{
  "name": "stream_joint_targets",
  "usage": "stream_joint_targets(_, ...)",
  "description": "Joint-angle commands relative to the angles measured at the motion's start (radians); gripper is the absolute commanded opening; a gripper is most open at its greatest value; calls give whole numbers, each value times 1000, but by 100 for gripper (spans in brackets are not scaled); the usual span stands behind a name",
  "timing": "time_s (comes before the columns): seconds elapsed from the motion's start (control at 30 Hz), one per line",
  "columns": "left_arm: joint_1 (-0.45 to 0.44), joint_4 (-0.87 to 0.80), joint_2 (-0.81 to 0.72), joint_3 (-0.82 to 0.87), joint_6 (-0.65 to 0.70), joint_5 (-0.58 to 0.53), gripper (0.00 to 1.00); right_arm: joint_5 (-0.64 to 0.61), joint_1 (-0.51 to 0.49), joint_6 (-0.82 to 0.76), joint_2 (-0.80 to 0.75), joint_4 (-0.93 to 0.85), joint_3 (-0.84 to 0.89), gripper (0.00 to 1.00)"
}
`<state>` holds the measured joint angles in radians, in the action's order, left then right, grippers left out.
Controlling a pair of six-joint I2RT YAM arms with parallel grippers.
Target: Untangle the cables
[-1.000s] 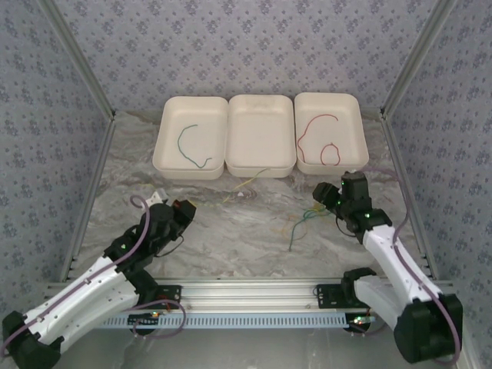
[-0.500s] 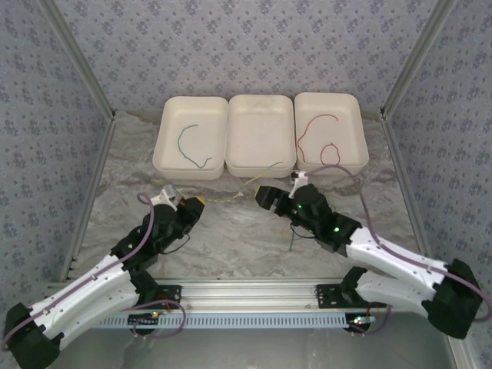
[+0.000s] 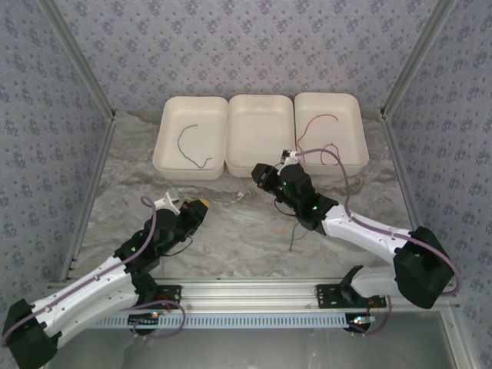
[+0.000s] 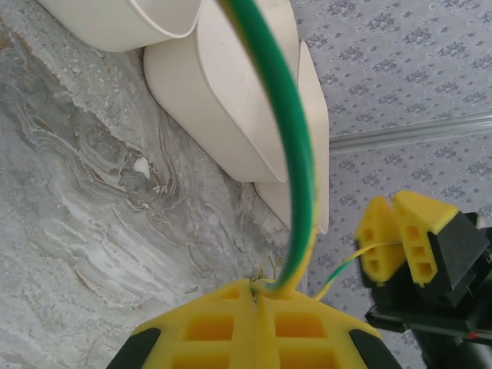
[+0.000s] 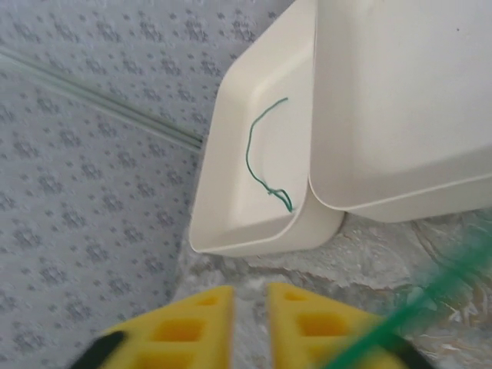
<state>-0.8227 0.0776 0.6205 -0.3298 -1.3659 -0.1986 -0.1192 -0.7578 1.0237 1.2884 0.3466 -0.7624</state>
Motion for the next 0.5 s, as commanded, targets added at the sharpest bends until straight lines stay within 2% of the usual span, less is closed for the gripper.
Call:
stream_joint_targets(0.0,-15,67,-27,14,-28,-26,0,2,13,12,-25,29,-6,0)
stream_joint_targets(0.13,-44,99,-58,53,-83,-103,0,-28,37,18,-98,77,46,0)
stream_joint_targets(0.33,-101,170,-106,122,-247,-285,0,-85,35,26,-192,132,94,0)
stream_joint_targets(0.4,-111,165,-98,112,-291,-310,0,-72,29,14,-194,127,80,0)
stream_joint_targets(0.47,-112,120,-82,73,-313,-301,1,-56,24,-36,-183,48,27,0)
